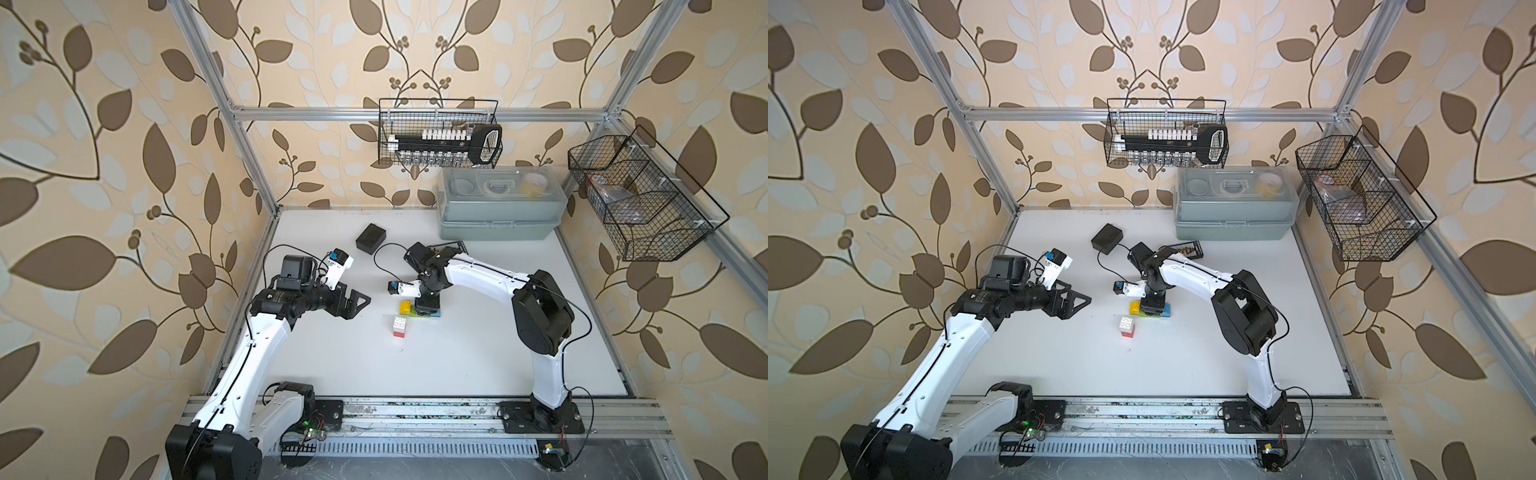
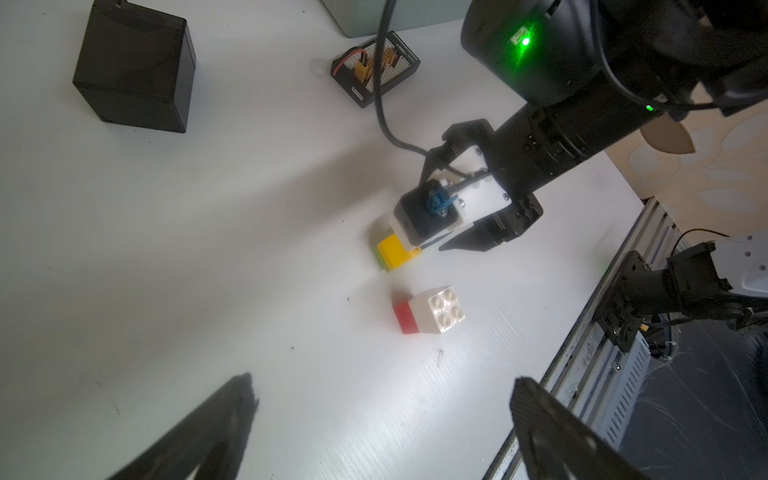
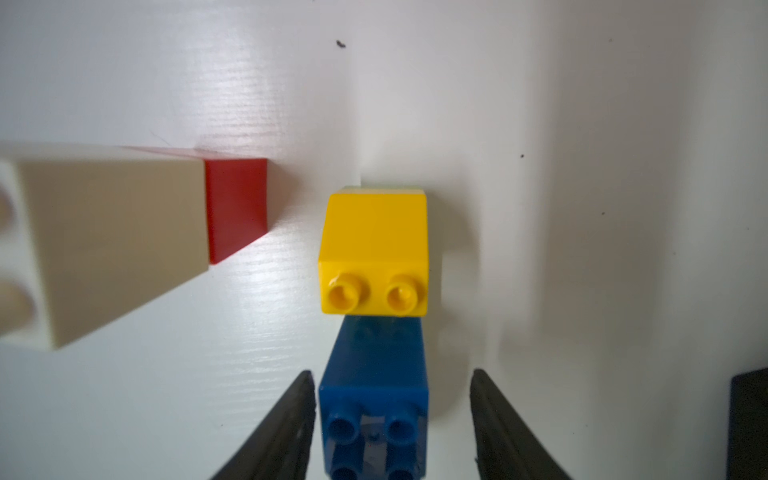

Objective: Assemble a fork with lego
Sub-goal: Pick up the lego brick from the center of the board.

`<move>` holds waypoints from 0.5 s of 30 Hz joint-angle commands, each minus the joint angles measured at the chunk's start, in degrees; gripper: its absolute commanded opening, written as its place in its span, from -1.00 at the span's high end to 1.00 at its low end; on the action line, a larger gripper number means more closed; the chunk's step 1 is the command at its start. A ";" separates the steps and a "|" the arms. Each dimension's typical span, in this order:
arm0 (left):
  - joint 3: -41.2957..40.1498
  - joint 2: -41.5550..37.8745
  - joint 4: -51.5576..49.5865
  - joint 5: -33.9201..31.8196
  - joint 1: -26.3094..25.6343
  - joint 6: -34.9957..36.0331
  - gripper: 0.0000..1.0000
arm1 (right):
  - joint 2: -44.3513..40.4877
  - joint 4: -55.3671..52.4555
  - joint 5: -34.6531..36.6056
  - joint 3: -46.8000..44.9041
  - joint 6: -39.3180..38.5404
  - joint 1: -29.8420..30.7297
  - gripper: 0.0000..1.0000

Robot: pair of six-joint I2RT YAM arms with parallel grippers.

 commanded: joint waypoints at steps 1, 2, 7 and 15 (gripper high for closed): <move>0.46 0.02 1.16 -0.69 -0.48 0.47 -0.98 | 1.24 -1.07 -0.86 0.97 1.61 -0.02 -0.12; 0.38 -0.04 1.15 -0.75 -0.47 0.38 -0.98 | 1.32 -0.98 -0.81 0.92 1.79 -0.02 -0.11; 0.19 -0.43 0.88 -1.08 -0.48 0.28 -0.98 | 1.65 -0.70 -0.38 0.58 2.71 -0.02 -0.01; -0.34 -1.26 0.79 -1.54 -0.48 -0.23 -0.98 | 1.41 0.05 -0.36 -0.58 3.64 -0.02 0.10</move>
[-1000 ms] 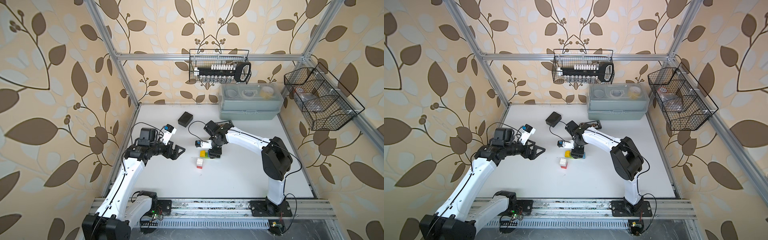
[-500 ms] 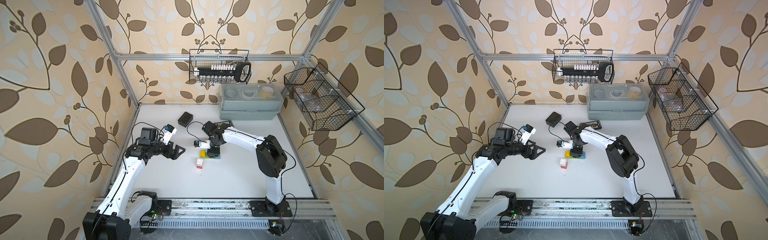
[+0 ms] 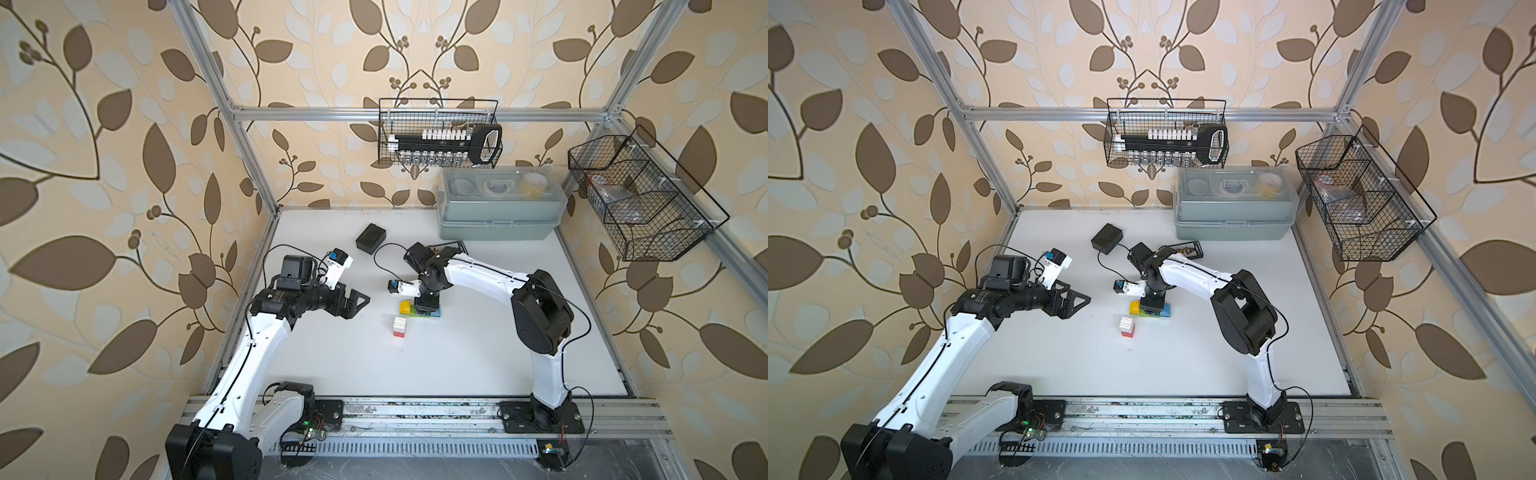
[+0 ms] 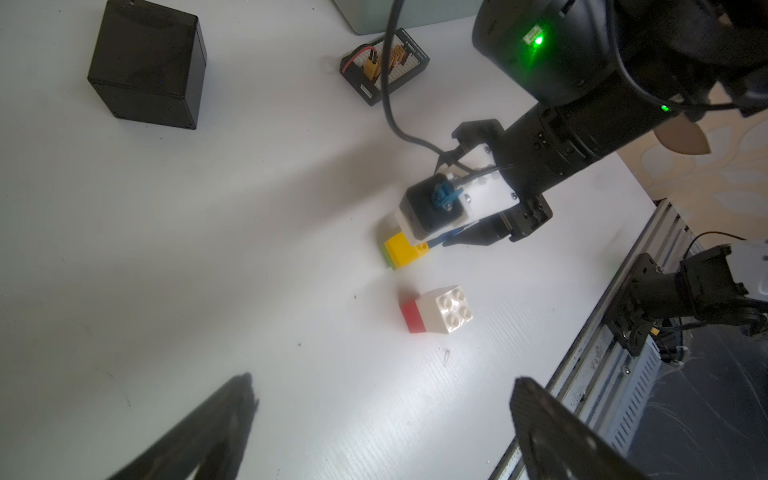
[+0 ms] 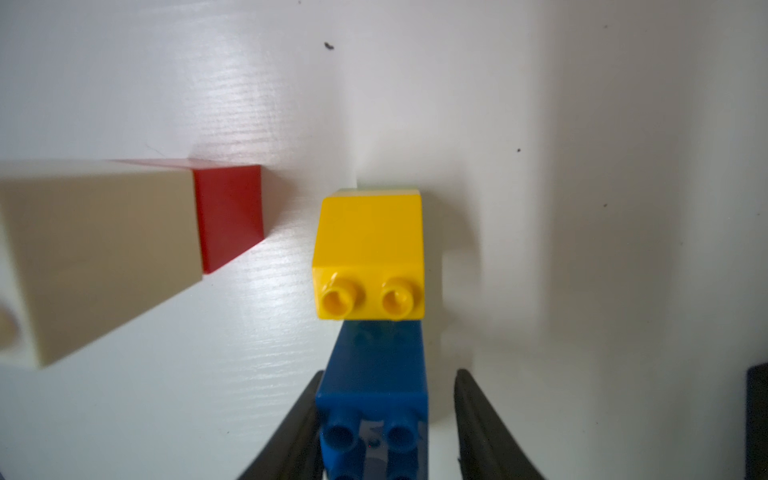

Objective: Assemble a fork with lego
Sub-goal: Pick up the lego brick from the center of the board.

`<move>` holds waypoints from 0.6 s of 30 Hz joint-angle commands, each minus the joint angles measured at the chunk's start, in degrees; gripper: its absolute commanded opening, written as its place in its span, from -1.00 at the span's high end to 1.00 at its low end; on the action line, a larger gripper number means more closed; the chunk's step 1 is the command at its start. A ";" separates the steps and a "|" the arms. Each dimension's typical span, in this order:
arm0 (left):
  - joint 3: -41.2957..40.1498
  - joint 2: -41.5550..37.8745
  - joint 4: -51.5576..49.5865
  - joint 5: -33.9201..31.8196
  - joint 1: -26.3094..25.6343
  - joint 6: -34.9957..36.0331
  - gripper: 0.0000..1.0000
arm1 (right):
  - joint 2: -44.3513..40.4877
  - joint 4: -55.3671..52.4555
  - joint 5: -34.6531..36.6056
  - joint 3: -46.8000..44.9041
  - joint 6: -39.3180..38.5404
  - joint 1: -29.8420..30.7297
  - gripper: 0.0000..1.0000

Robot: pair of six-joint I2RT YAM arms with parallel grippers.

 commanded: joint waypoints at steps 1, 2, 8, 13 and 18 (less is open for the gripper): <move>-0.27 -1.27 0.73 -0.38 -0.48 0.00 -0.98 | 1.09 0.03 -0.45 -0.68 1.40 -0.02 0.12; -0.25 -1.35 0.64 -0.51 -0.48 0.06 -0.98 | 1.00 0.11 -0.51 -0.70 1.57 -0.01 0.15; -0.25 -1.36 0.51 -0.91 -0.47 -0.08 -0.98 | 0.48 0.45 -1.28 -1.47 2.86 -0.02 0.34; -0.59 -1.46 1.03 -1.44 -0.48 -0.40 -0.98 | -0.89 1.41 -2.02 -2.76 3.97 -0.02 0.54; 0.52 -1.27 1.46 -2.85 -0.47 -0.70 -0.98 | -3.46 2.99 -2.60 -3.88 5.80 -0.02 0.83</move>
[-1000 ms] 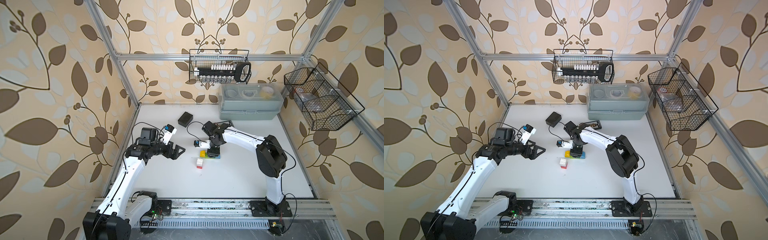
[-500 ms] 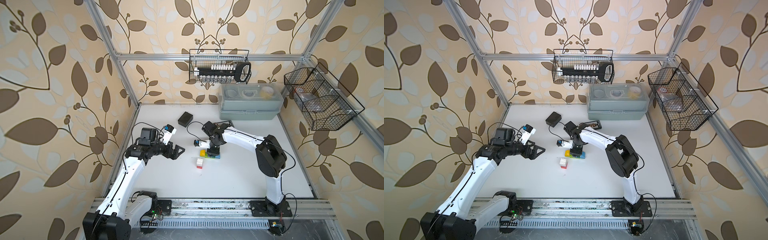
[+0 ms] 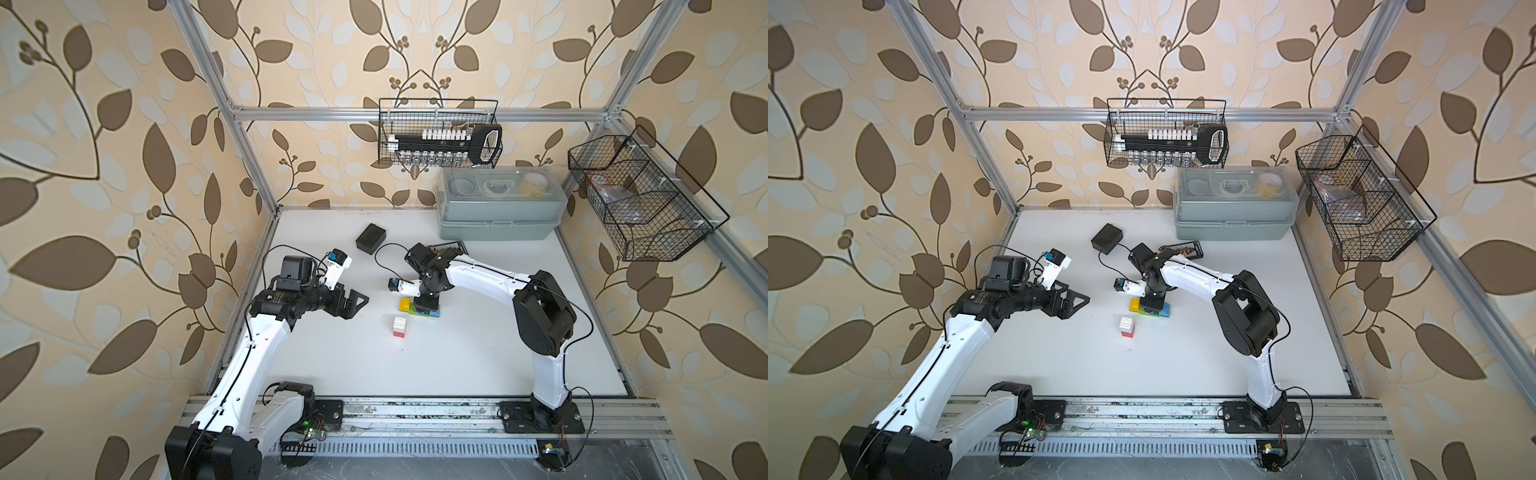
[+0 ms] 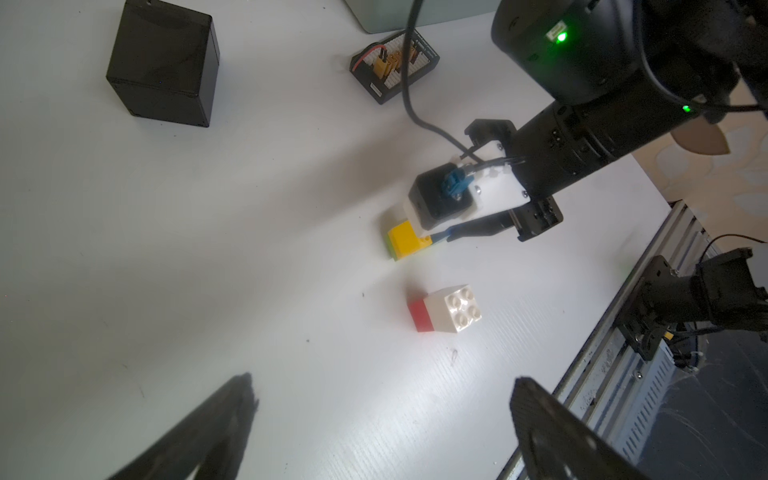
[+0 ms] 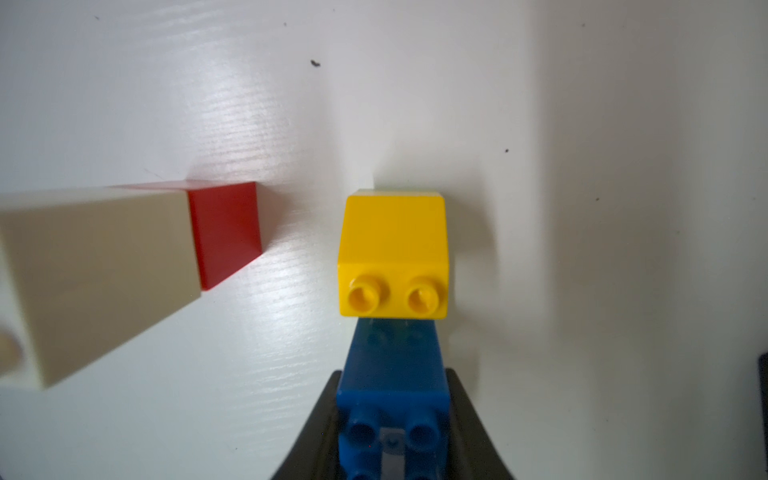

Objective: Assemble a fork with lego
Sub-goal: Pick up the lego brick from the center of the board.

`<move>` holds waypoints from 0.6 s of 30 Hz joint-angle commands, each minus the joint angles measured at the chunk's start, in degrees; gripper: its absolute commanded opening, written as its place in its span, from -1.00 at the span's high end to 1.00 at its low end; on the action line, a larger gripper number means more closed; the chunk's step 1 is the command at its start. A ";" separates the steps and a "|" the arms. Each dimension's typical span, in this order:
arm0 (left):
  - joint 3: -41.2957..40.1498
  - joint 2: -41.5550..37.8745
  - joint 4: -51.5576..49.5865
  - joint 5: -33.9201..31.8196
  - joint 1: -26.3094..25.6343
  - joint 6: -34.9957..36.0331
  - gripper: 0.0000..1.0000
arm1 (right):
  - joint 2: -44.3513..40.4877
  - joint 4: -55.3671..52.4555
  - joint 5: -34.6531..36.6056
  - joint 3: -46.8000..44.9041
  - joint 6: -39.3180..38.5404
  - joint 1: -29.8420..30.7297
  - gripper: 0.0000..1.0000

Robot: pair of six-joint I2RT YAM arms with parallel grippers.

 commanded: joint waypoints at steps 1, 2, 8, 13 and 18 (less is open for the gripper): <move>0.91 -0.90 1.94 -1.50 -0.41 -0.81 -0.98 | -2.87 0.58 -2.04 -1.66 2.48 -0.02 0.88; 1.11 -0.93 2.38 -1.67 -0.43 -1.12 -0.98 | -3.58 0.89 -2.16 -1.70 3.01 -0.02 0.92; 3.24 -0.68 5.74 -4.39 -0.39 -3.10 -0.98 | -8.88 1.99 -1.04 -0.32 6.38 -0.02 1.00; 5.82 0.28 6.42 -4.77 -0.39 -3.46 -0.98 | -12.05 0.58 -0.12 2.08 8.82 -0.02 1.00; 7.34 1.51 6.76 -5.64 -0.30 -3.88 -0.98 | -14.98 -0.72 -1.02 3.72 10.78 -0.02 1.00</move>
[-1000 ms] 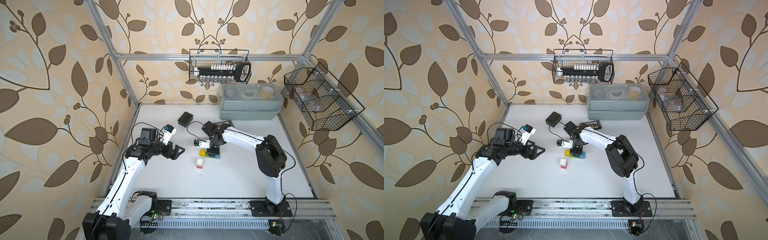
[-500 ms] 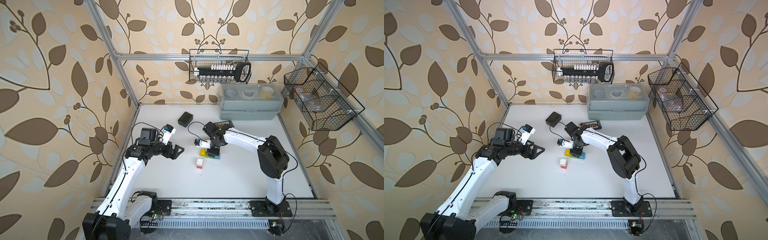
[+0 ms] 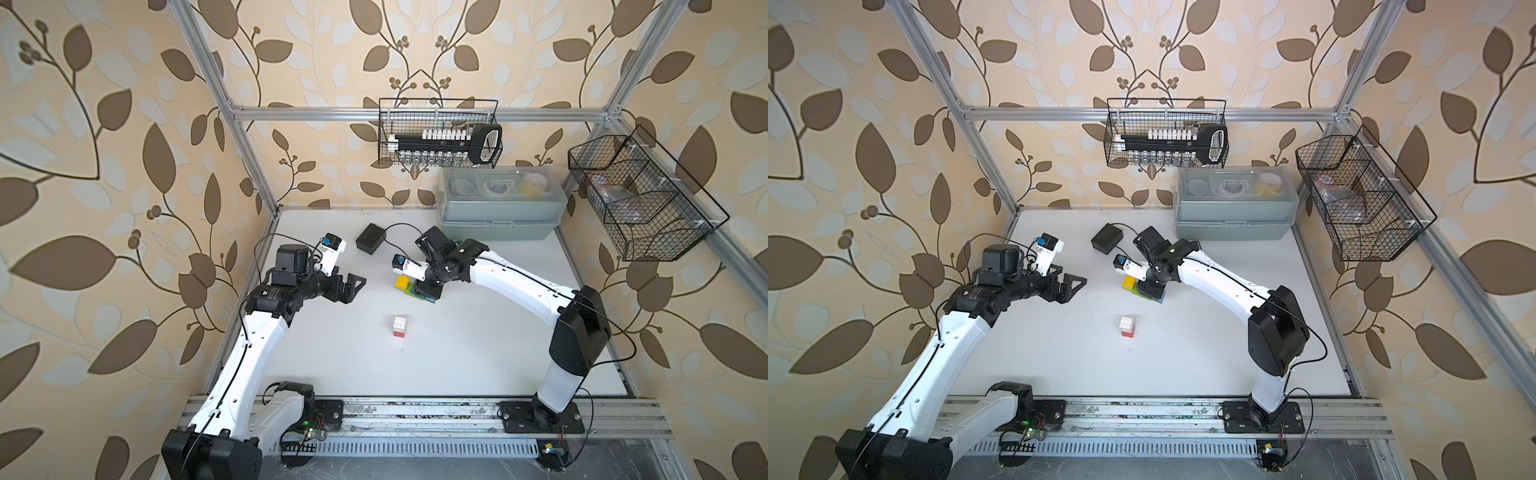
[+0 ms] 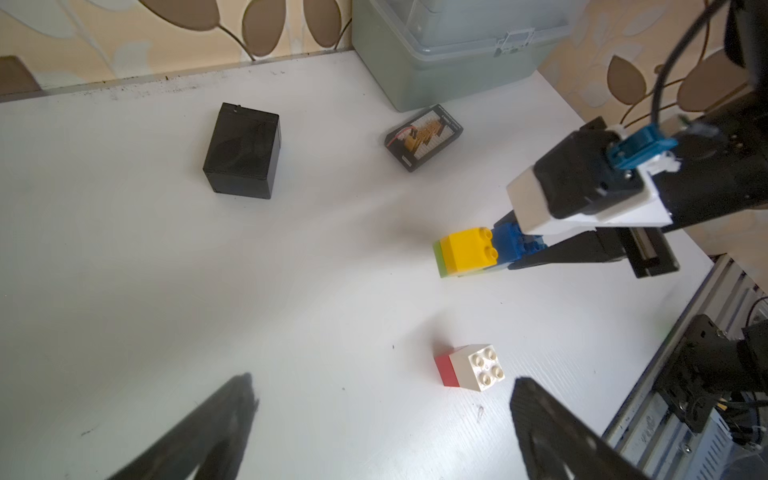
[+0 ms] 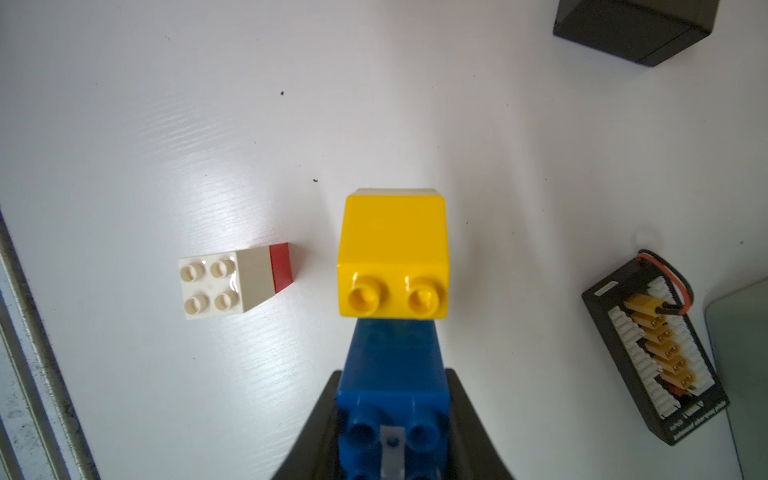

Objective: Assemble a fork with lego
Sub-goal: Pick up the lego brick from the center of the board, then assemble the lego brick with the lego brick.

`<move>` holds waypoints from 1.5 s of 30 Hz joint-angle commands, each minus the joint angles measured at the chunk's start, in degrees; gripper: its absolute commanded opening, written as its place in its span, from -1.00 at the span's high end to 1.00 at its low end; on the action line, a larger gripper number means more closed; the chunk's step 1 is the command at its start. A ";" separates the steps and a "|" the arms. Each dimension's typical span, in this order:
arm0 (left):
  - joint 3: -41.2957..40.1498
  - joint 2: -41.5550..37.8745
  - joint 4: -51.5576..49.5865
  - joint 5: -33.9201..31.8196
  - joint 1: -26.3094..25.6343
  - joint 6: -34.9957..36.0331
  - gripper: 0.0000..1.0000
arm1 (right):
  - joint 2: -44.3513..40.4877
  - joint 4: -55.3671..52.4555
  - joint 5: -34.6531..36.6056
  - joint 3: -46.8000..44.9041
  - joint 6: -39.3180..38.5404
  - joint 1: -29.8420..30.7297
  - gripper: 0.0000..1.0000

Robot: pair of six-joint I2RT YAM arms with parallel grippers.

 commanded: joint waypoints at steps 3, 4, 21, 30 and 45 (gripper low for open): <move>2.30 1.35 1.83 -1.85 -0.21 -1.14 -0.98 | -4.58 -1.29 0.50 2.19 4.26 0.01 1.00; 2.30 1.50 1.83 -2.11 -0.21 -1.19 -0.98 | -5.10 -1.65 0.60 2.61 4.99 0.20 1.00; -2.88 -2.67 -0.21 -3.45 0.58 -2.78 -0.98 | -6.75 -9.17 1.36 6.34 9.02 8.35 1.00; -7.53 -6.99 -1.62 -5.20 0.58 -3.78 -0.98 | -1.89 -13.52 1.91 8.97 10.61 14.12 1.00; -10.52 -11.08 -2.80 -6.57 0.67 -3.67 -0.98 | 6.50 -18.52 6.36 13.77 10.19 16.58 1.00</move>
